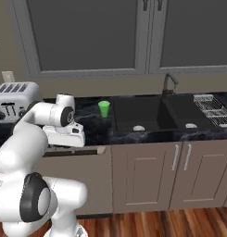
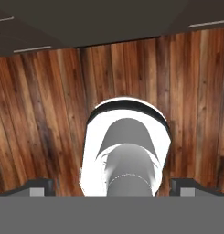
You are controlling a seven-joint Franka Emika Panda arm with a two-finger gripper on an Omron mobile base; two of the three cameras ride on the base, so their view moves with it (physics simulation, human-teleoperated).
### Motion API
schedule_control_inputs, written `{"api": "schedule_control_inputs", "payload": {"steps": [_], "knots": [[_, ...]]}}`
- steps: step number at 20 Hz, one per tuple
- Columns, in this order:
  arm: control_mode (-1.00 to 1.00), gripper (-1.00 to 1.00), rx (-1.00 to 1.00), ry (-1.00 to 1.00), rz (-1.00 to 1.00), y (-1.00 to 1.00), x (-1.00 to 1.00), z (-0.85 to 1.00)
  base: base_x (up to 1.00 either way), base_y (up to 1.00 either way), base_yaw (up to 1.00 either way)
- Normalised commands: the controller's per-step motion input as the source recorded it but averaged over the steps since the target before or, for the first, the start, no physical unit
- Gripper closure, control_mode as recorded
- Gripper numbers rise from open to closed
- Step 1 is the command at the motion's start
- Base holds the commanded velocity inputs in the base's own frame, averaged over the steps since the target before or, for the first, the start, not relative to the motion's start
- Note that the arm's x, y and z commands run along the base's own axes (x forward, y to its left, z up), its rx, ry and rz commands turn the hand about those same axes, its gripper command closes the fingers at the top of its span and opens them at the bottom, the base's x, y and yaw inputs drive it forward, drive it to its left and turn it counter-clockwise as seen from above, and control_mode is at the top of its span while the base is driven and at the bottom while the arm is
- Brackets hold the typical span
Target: Pick the cup and bowl from the counter and place them on the counter next to the sink.
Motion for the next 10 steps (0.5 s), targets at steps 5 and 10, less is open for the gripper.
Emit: {"api": "schedule_control_inputs", "payload": {"steps": [5,10], "knots": [[1.00,-1.00,0.00,0.00,0.00,0.00,0.00,0.00,0.00,1.00,-0.07],[1.00,-1.00,0.00,0.00,0.00,0.00,0.00,0.00,0.00,1.00,-0.02]]}}
